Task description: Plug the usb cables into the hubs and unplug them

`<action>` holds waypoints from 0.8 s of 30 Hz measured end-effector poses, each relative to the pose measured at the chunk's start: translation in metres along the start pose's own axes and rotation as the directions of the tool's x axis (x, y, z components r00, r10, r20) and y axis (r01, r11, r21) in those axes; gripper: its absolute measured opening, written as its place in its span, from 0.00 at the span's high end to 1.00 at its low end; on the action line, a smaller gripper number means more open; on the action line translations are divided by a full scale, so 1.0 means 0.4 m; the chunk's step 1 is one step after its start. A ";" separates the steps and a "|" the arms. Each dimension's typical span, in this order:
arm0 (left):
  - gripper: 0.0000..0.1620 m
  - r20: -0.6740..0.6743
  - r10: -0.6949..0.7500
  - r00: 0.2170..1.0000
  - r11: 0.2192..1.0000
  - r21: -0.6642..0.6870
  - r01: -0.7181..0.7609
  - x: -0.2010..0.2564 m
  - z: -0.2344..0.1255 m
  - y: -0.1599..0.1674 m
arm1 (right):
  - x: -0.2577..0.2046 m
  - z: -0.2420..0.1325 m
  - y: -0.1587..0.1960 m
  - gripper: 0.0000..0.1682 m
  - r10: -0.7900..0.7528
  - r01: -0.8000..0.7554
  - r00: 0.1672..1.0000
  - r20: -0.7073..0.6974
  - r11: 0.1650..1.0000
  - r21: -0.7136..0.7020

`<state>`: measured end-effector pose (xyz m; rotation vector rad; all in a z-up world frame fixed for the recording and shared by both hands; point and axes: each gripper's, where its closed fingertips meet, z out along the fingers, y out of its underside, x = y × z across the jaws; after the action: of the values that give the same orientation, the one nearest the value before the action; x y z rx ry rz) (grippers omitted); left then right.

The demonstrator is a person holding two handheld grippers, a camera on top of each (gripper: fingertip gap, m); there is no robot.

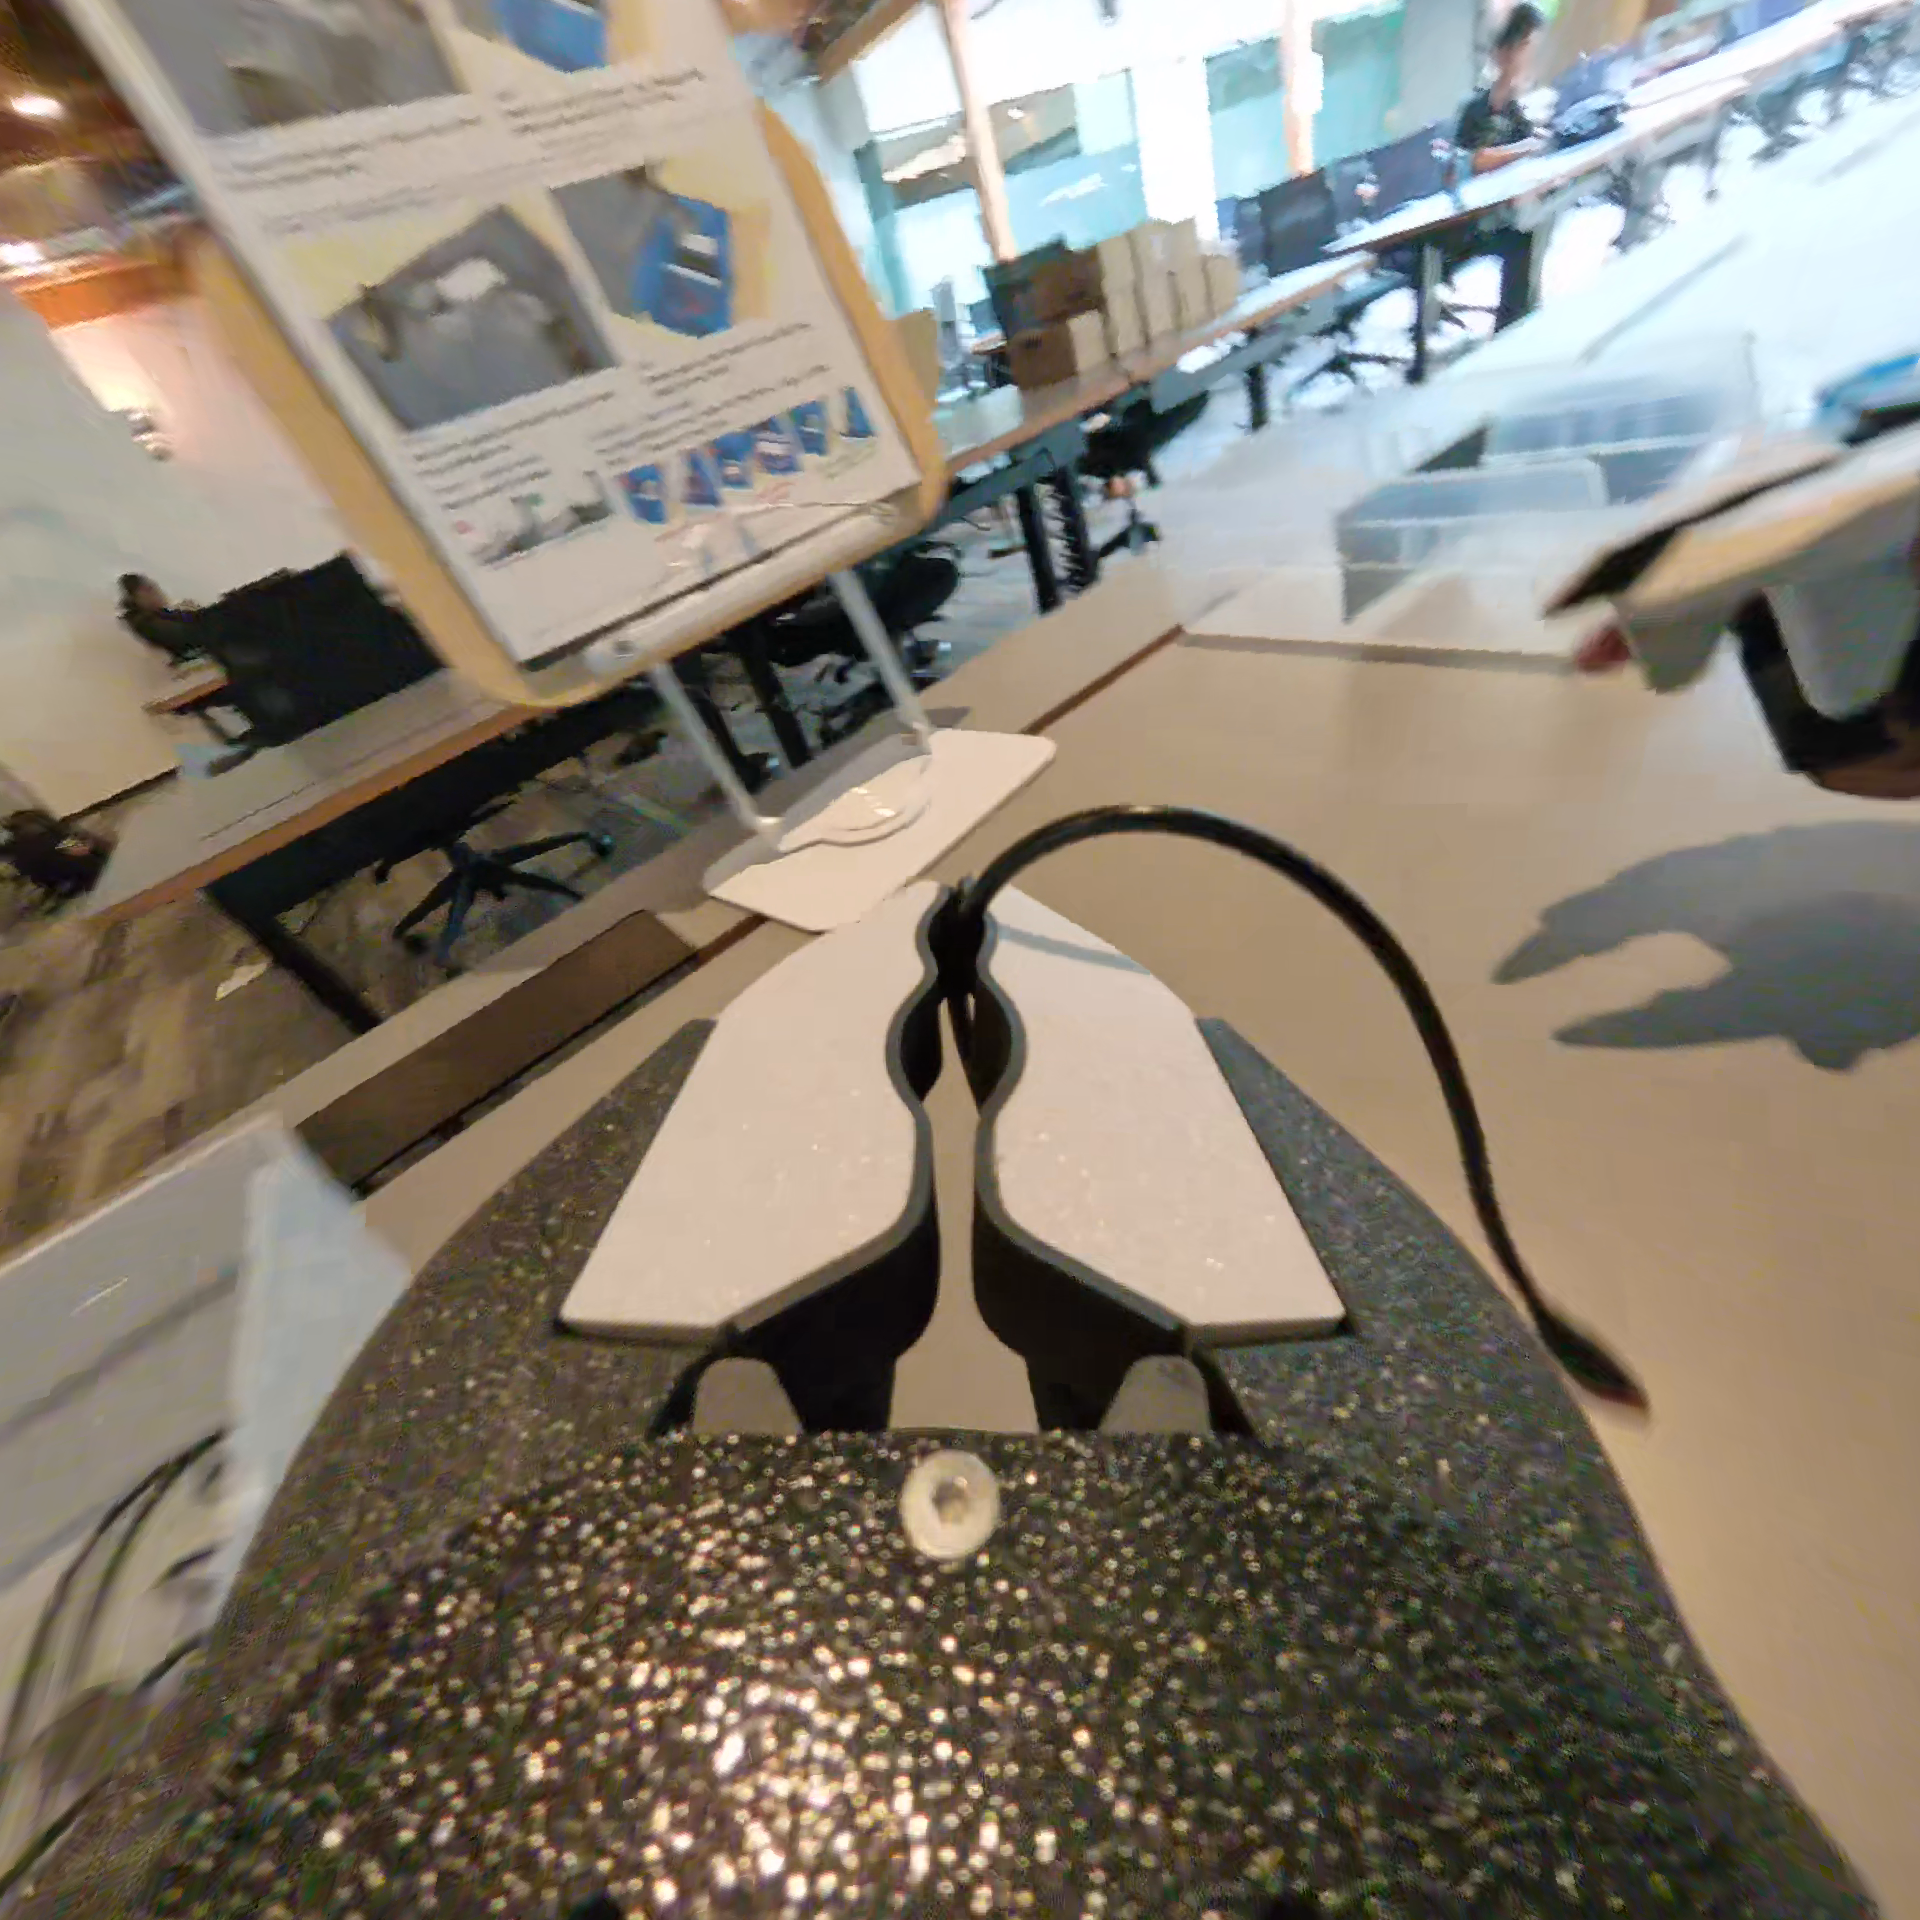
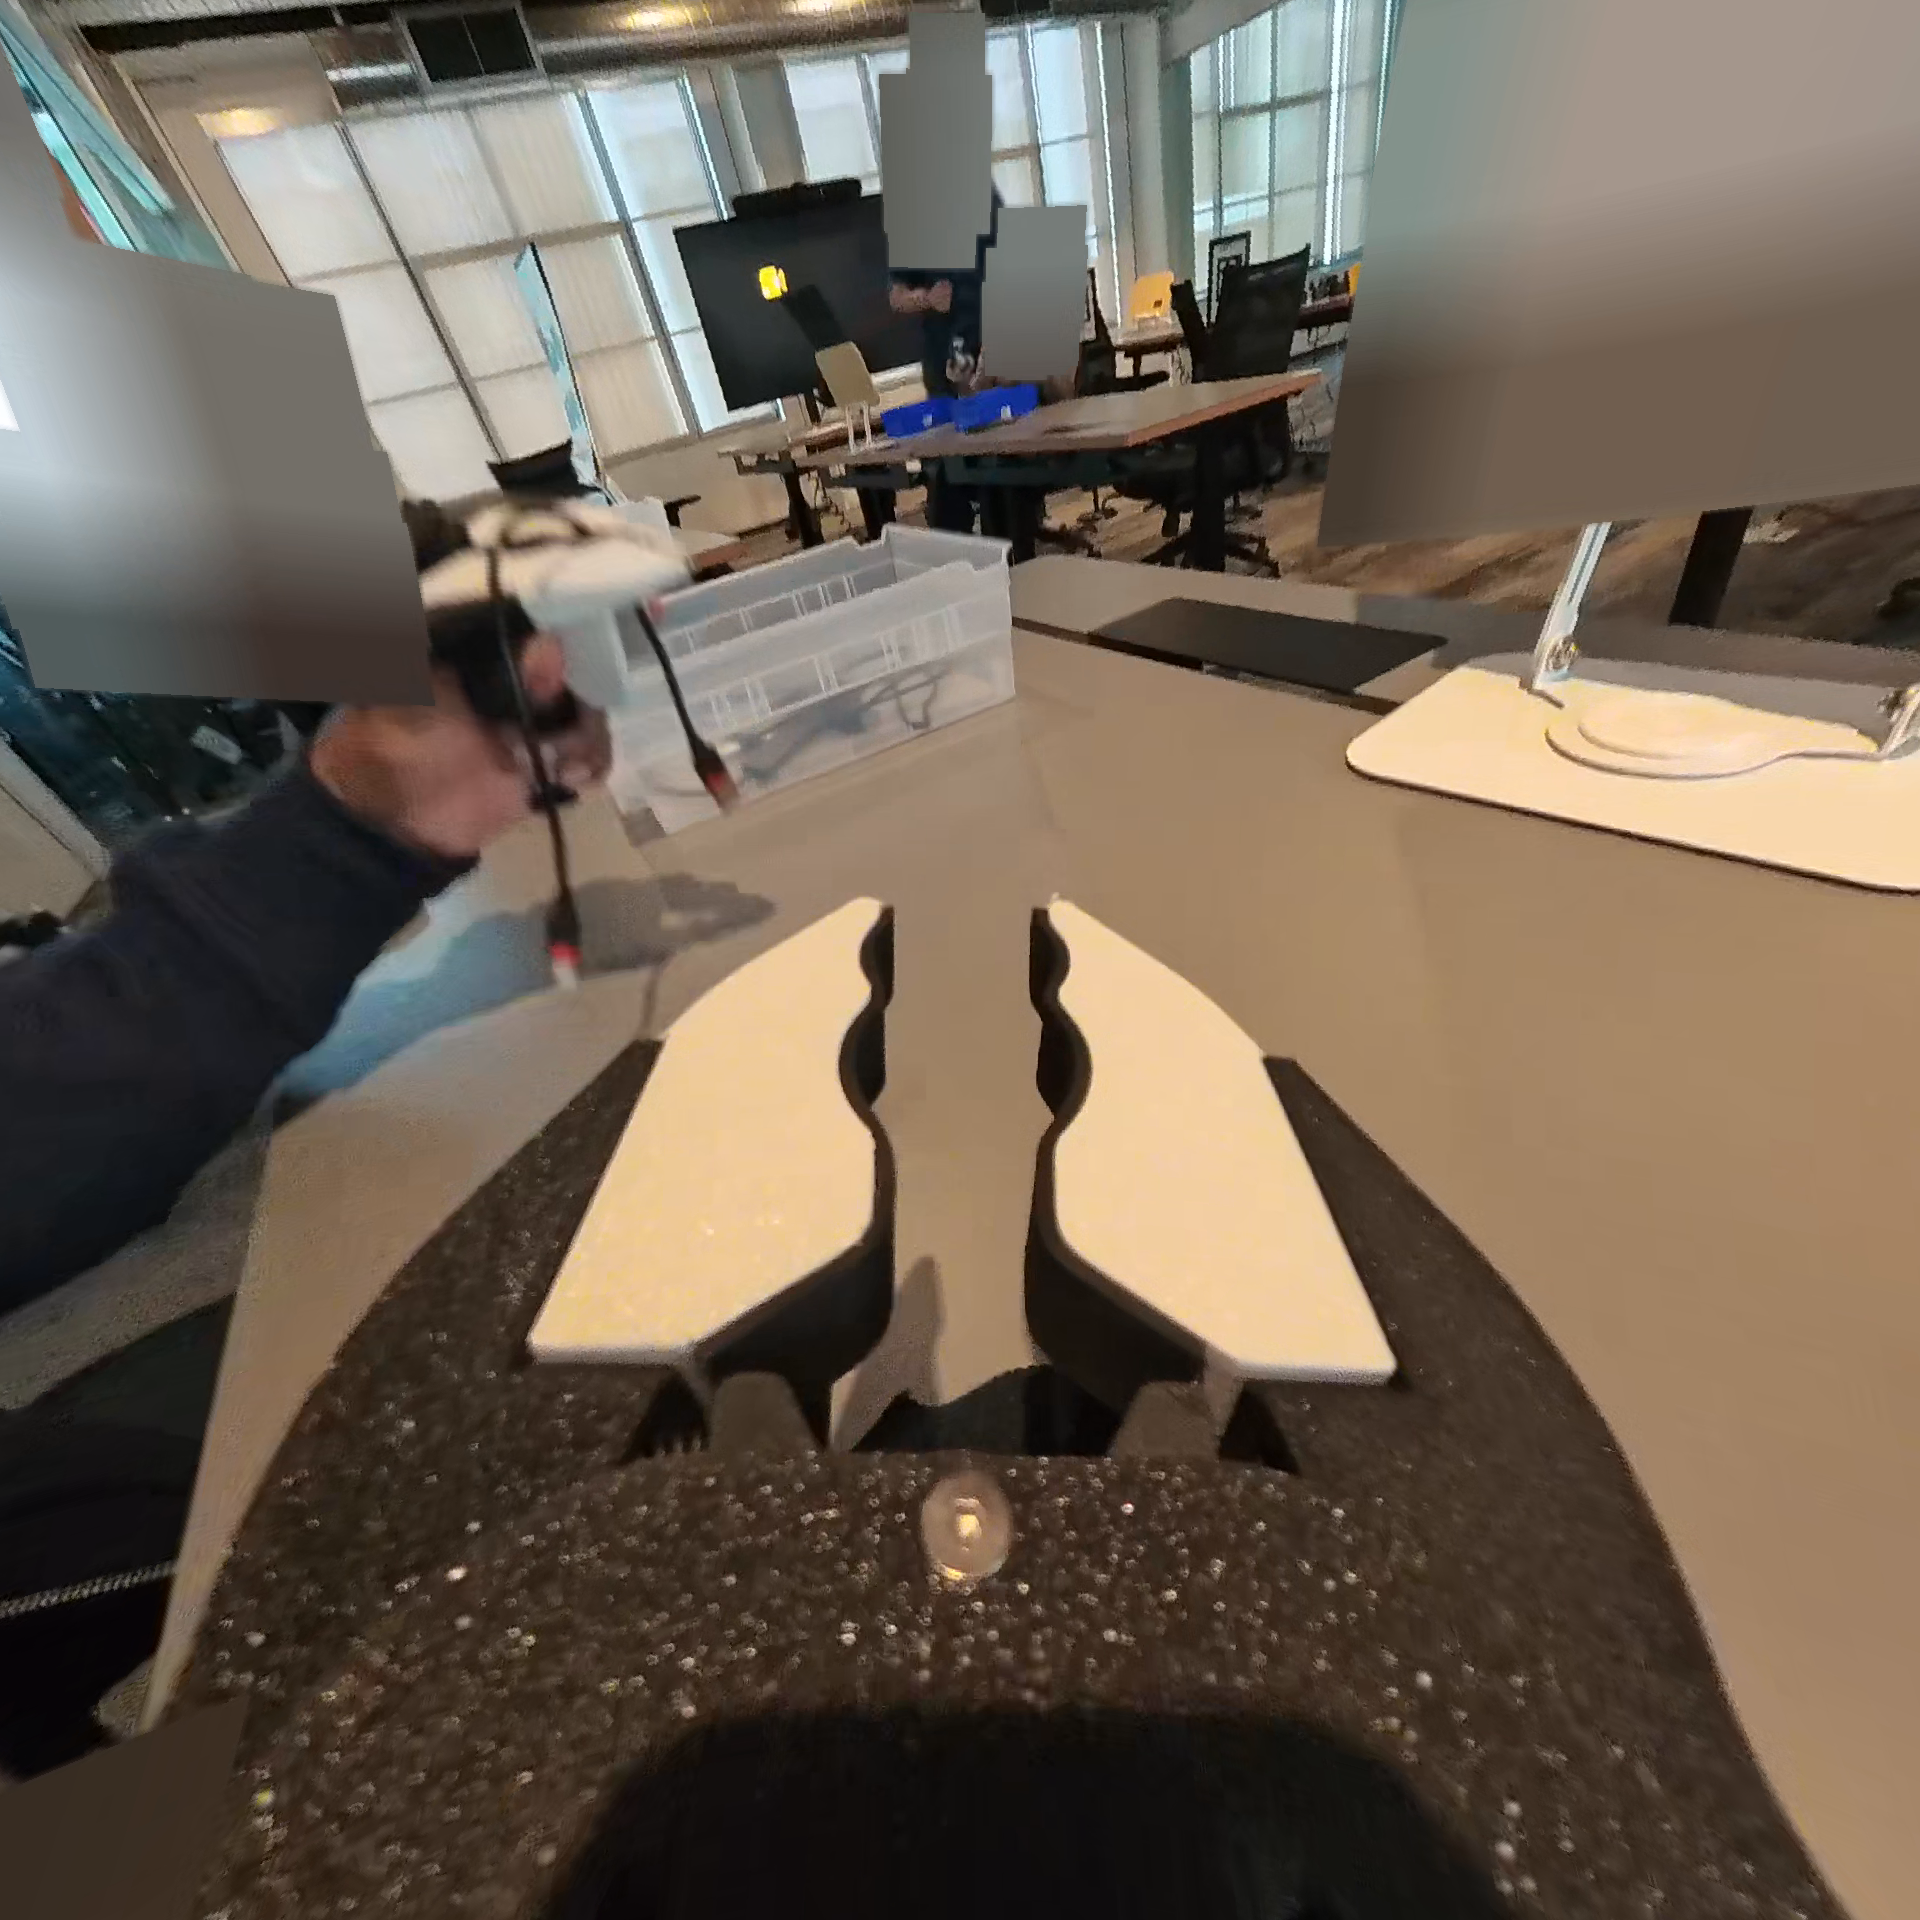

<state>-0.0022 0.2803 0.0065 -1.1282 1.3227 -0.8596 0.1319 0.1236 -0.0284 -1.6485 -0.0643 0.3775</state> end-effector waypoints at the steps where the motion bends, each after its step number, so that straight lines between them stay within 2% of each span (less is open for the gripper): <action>1: 1.00 0.048 -0.021 0.999 1.000 0.005 0.021 -0.050 -0.027 -0.013 | 0.001 -0.003 0.011 0.85 -0.003 0.003 1.000 -0.001 1.000 -0.015; 7: 1.00 0.378 -0.113 0.919 0.990 -0.032 0.135 -0.408 -0.208 -0.055 | 0.005 -0.014 0.053 0.85 -0.006 0.007 1.000 0.005 0.997 -0.071; 10: 1.00 0.475 -0.151 0.867 0.973 -0.084 0.215 -0.561 -0.275 -0.023 | 0.007 -0.016 0.063 0.85 -0.002 0.002 1.000 0.008 0.996 -0.084; 12: 1.00 0.506 -0.123 0.854 0.963 -0.148 0.227 -0.635 -0.295 0.022 | 0.006 -0.014 0.066 0.85 -0.001 0.002 1.000 0.010 0.996 -0.087; 16: 1.00 0.546 -0.056 0.836 0.916 -0.306 0.261 -0.711 -0.304 0.170 | -0.001 -0.009 0.074 0.86 -0.035 0.035 0.999 0.007 0.994 -0.101; 21: 1.00 0.573 -0.046 0.818 0.831 -0.432 0.350 -0.719 -0.291 0.340 | 0.005 0.002 0.092 0.86 -0.060 0.059 0.998 -0.004 0.990 -0.126; 24: 1.00 0.587 -0.058 0.808 0.773 -0.486 0.408 -0.723 -0.279 0.409 | 0.022 0.007 0.101 0.86 -0.038 0.036 0.999 -0.015 0.990 -0.135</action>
<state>-0.1618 0.5859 -0.0567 -1.9185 0.9739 -0.2245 0.1319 0.1238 -0.0698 -1.7808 -0.1089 0.3361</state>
